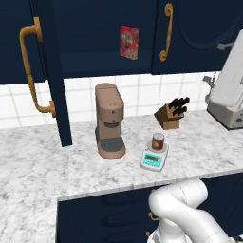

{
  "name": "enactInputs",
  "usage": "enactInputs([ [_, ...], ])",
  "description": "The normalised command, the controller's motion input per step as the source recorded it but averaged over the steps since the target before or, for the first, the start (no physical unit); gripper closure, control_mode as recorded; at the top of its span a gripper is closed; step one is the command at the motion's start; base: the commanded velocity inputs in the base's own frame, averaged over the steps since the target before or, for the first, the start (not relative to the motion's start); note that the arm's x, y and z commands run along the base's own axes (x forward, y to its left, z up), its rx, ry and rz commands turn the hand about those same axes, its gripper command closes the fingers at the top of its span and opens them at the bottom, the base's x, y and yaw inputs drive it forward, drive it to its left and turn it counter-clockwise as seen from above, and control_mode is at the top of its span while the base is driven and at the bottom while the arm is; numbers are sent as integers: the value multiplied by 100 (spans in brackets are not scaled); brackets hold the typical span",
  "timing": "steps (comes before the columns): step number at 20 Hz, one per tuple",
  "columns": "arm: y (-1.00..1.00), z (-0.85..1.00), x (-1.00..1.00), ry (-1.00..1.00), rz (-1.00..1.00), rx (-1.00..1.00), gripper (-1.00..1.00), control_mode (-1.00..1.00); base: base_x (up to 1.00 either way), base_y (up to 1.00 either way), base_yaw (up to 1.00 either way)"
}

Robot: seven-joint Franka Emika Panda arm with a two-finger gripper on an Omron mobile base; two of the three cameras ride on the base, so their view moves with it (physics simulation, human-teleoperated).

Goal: Pick the canned food and place it on the digital scale for weighing, and close the cabinet.

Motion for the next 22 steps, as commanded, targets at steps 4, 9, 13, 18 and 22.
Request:
enactInputs([
  [4,97,-7,-100,0,4,6,-100,-100,0,0,0],
  [9,90,0,-100,2,9,0,-100,-100,0,0,0],
  [13,89,0,-89,5,5,0,-100,-100,0,0,0],
  [18,96,-18,-44,0,-4,3,-100,-100,0,0,0],
  [22,100,-29,-27,-3,-14,3,-100,-100,0,0,0],
])
